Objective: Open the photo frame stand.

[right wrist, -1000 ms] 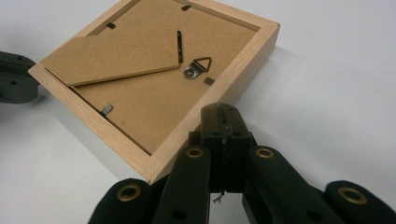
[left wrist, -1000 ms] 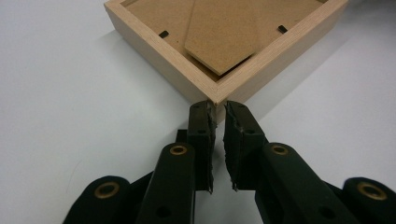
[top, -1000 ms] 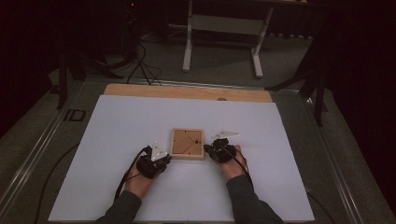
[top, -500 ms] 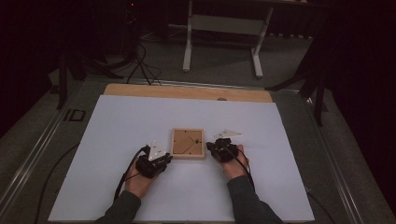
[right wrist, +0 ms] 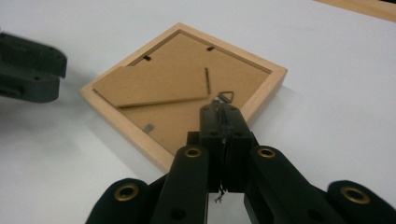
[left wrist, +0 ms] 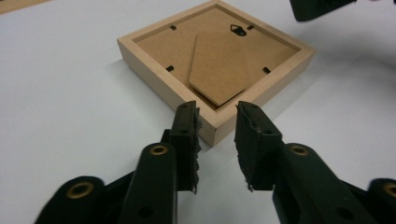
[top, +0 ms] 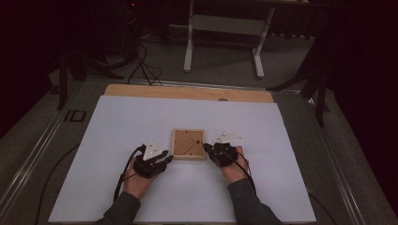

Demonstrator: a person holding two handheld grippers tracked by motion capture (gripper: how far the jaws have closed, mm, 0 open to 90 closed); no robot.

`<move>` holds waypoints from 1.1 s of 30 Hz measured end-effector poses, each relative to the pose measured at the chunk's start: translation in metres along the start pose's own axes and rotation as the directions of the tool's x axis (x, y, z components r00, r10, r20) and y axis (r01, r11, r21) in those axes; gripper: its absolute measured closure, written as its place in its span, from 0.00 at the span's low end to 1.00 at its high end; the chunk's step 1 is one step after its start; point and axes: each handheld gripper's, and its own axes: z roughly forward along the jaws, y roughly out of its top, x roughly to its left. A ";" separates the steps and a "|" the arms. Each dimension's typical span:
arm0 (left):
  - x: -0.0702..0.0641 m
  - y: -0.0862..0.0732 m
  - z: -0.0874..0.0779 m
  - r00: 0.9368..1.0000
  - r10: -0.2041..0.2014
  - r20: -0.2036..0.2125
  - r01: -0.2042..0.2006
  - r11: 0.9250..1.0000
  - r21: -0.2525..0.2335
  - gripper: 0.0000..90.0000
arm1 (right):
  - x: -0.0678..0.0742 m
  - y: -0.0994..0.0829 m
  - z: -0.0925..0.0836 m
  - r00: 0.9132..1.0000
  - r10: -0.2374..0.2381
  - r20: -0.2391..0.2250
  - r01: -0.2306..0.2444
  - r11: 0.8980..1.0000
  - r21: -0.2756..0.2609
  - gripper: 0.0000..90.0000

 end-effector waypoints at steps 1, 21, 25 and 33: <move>0.000 0.000 0.000 1.000 -0.003 0.001 0.003 1.000 -0.002 0.74 | 0.001 -0.001 0.001 1.000 -0.008 0.001 0.008 1.000 0.002 0.99; 0.009 0.011 -0.011 0.998 -0.058 -0.004 0.058 0.997 -0.060 0.63 | 0.011 -0.010 0.012 0.997 -0.066 -0.031 0.067 0.997 0.034 0.99; 0.008 0.018 -0.006 0.999 -0.041 0.005 0.041 0.998 -0.042 0.62 | 0.014 -0.011 0.013 0.998 -0.069 -0.005 0.069 0.997 0.022 0.99; -0.004 0.024 0.018 0.999 0.019 0.044 -0.018 1.000 -0.016 0.56 | 0.019 -0.012 0.015 0.995 -0.092 0.031 0.092 0.996 0.014 0.99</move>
